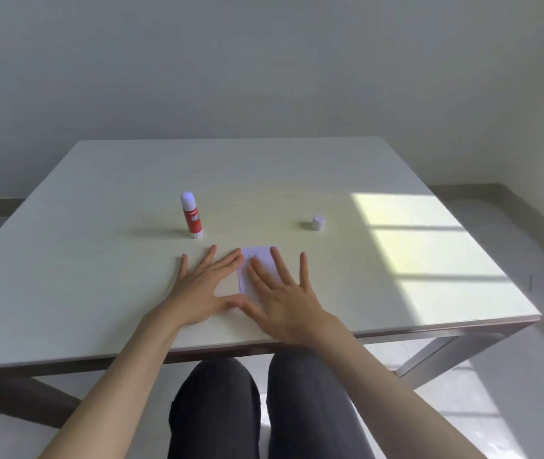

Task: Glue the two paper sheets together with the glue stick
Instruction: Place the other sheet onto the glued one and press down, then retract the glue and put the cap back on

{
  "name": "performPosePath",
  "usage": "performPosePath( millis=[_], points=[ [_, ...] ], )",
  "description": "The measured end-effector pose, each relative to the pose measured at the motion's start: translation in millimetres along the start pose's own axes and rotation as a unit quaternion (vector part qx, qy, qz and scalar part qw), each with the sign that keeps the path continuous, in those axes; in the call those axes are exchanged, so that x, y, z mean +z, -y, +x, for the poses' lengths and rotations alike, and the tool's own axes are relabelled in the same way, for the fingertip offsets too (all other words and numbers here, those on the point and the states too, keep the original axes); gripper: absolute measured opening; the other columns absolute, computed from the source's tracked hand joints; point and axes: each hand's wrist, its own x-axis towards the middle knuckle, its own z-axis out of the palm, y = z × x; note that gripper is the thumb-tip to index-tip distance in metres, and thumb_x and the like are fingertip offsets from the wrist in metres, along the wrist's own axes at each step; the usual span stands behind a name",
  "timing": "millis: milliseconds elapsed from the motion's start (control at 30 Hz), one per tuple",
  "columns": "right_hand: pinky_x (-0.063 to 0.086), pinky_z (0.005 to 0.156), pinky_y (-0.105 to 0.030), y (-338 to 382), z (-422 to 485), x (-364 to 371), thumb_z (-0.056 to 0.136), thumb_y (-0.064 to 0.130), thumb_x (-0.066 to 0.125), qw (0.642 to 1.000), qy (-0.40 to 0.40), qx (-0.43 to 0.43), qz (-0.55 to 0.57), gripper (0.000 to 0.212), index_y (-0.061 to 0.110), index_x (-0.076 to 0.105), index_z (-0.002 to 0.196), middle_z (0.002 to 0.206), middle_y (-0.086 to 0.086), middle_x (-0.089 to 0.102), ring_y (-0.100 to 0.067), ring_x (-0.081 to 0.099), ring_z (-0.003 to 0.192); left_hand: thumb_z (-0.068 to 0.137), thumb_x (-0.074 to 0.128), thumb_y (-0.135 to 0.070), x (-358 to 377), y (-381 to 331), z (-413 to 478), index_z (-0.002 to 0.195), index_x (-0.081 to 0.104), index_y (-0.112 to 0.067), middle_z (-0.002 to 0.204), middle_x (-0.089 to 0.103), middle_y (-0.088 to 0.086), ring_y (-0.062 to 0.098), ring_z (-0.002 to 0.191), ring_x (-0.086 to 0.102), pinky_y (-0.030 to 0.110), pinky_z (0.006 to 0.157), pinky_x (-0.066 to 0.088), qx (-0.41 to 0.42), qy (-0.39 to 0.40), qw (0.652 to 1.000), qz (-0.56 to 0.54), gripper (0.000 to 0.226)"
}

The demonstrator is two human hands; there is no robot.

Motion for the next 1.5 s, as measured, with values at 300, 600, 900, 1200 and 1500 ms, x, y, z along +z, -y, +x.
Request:
performPosePath(
  millis=[300, 600, 900, 1200, 1500],
  points=[
    [-0.02, 0.11, -0.057, -21, 4, 6, 0.091, 0.061, 0.008, 0.999, -0.027, 0.039, -0.016, 0.069, 0.028, -0.003, 0.15, 0.161, 0.011, -0.002, -0.023, -0.012, 0.148, 0.081, 0.048, -0.064, -4, -4, -3, 0.148, 0.009, -0.037, 0.156, 0.002, -0.027, 0.007, 0.145, -0.015, 0.049, 0.112, -0.019, -0.012, 0.014, 1.0, -0.002, 0.082],
    [-0.012, 0.114, -0.056, -22, -1, 12, 0.083, 0.064, -0.004, 0.998, -0.055, 0.031, -0.018, 0.075, 0.028, -0.011, 0.149, 0.161, 0.009, -0.008, -0.025, -0.007, 0.148, 0.088, 0.061, -0.031, -13, -2, -12, 0.124, 0.058, -0.029, 0.124, 0.059, -0.021, -0.001, 0.12, 0.051, 0.007, 0.1, 0.032, -0.058, -0.284, 0.913, -0.288, 0.037],
    [-0.005, 0.118, -0.037, -23, -8, -1, 0.091, 0.061, 0.017, 0.956, -0.177, 0.045, 0.23, 0.069, 0.037, -0.017, 0.146, 0.16, 0.013, -0.009, 0.006, -0.015, 0.142, 0.078, 0.071, -0.025, -35, 13, 41, 0.123, 0.059, -0.013, 0.122, 0.064, 0.004, 0.018, 0.114, 0.057, 0.027, 0.091, 0.042, -0.205, -0.39, 0.849, -0.292, 0.048],
    [0.021, 0.115, -0.042, -16, -9, -4, 0.095, 0.035, 0.045, 0.949, -0.263, 0.063, 0.159, 0.051, 0.017, 0.037, 0.142, 0.149, -0.006, 0.041, -0.025, 0.031, 0.142, 0.082, 0.065, -0.025, -47, -19, 32, 0.059, 0.067, -0.026, 0.059, 0.069, -0.013, 0.004, 0.063, 0.057, 0.02, 0.064, 0.044, -0.141, -0.367, 0.801, -0.452, 0.023],
    [0.048, 0.048, -0.023, 19, 5, -62, 0.098, 0.043, 0.034, 0.537, -0.009, 0.159, 0.829, 0.053, 0.002, 0.066, 0.088, 0.055, -0.006, 0.063, -0.018, 0.054, 0.045, 0.09, 0.057, -0.013, -62, -73, 1, 0.094, 0.07, -0.015, 0.089, 0.077, -0.001, 0.017, 0.093, 0.07, 0.031, 0.095, 0.05, 0.019, -0.199, 0.762, -0.616, 0.014]
  ],
)
